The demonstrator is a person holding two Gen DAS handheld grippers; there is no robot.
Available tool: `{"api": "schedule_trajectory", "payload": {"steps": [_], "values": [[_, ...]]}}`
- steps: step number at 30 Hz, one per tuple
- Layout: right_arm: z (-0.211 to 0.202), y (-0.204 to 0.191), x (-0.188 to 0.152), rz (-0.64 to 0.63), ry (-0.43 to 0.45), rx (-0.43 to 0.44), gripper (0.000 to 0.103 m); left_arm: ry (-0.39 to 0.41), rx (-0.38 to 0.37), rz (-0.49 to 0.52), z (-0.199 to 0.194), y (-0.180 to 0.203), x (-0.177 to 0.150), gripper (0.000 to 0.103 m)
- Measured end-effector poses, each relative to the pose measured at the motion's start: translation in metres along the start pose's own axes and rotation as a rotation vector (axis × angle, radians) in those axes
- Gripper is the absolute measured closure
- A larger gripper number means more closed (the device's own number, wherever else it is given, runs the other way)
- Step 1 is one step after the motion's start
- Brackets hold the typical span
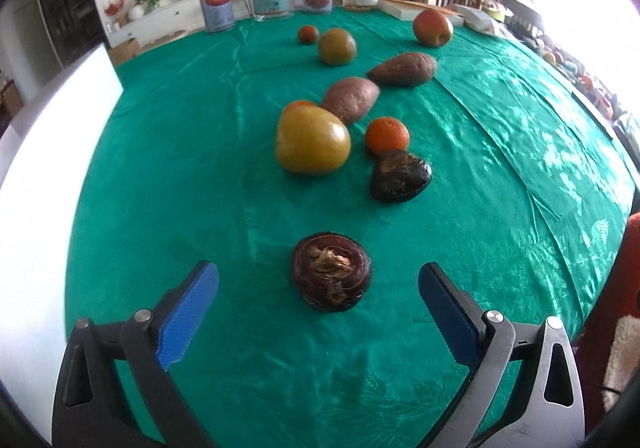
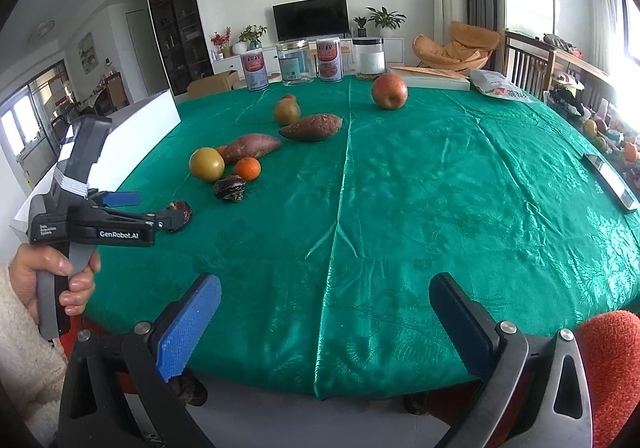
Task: Organize fruits
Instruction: 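Close the left tool on the dark passion fruit and lift it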
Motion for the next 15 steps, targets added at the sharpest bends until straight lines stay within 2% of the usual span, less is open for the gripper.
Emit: {"api": "schedule_trajectory", "payload": {"steps": [1, 2, 3, 7, 9, 11, 14, 15], "values": [[0.0, 0.002, 0.0, 0.008, -0.001, -0.002, 0.0, -0.009, 0.001, -0.011, 0.004, 0.001, -0.001, 0.019], [0.001, 0.004, 0.0, 0.017, -0.004, -0.003, 0.0, -0.023, 0.003, -0.02, 0.008, 0.003, -0.002, 0.041], [0.001, 0.006, 0.0, 0.025, -0.008, -0.003, 0.0, -0.038, -0.003, -0.032, 0.012, 0.003, -0.002, 0.057], [0.006, 0.013, 0.001, 0.062, -0.035, 0.027, 0.0, 0.005, 0.014, -0.081, 0.002, -0.002, -0.006, 0.058], [0.015, 0.023, 0.01, 0.106, -0.061, 0.107, 0.0, 0.031, 0.03, -0.116, -0.009, -0.012, -0.007, 0.058], [0.035, 0.038, 0.028, 0.156, -0.105, 0.174, 0.0, 0.053, 0.046, -0.154, -0.019, -0.026, -0.008, 0.058], [0.081, 0.055, 0.069, 0.19, -0.228, 0.213, 0.001, 0.081, 0.057, -0.223, -0.034, -0.046, -0.008, 0.058], [0.097, 0.057, 0.085, 0.194, -0.264, 0.237, 0.009, 0.092, 0.058, -0.246, -0.041, -0.052, -0.007, 0.058]]}}
Point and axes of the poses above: each gripper's, at about its wrist camera, not at the fingertips, and z roughly the way its jaws point, y to its right, x to its top, the point moved 3 cm from there along z, roughly the way its jaws point
